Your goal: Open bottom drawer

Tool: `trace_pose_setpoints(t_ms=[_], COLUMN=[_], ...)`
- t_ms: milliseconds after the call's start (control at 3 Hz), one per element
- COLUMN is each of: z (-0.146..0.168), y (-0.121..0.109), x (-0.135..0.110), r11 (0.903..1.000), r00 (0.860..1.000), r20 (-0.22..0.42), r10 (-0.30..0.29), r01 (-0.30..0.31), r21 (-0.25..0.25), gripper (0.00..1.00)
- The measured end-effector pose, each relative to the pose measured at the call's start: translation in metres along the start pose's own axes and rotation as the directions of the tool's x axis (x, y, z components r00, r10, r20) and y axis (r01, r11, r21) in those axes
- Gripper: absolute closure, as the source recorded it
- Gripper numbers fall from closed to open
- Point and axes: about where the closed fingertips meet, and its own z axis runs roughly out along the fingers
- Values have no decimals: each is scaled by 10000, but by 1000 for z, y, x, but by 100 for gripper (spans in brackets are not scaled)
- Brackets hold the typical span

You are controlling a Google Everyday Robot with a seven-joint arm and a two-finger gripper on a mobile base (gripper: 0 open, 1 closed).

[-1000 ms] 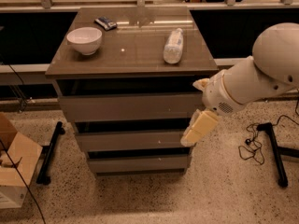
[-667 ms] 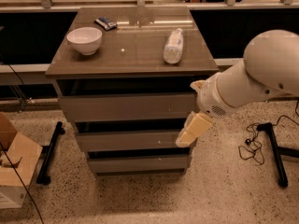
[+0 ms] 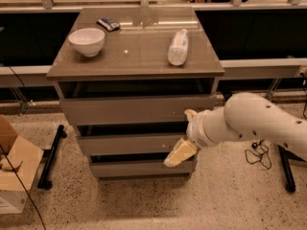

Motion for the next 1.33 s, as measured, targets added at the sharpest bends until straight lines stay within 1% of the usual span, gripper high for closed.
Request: trace_pose_setpoints(t_ms=[333,667,1000,1333], z=[38,96,103,132], y=[-6,-8,-3,4], x=[27,77,82,92], r11=[9996,9904,9878,9909], r00=[9991,9940,9929,9935], r20=[317,410,383,-547], r10=[280,1018,1126,994], r01=[-277,-974,-1077,-1039], r21=[-90,-980,-1125,-857], gripper=[0,0,0,0])
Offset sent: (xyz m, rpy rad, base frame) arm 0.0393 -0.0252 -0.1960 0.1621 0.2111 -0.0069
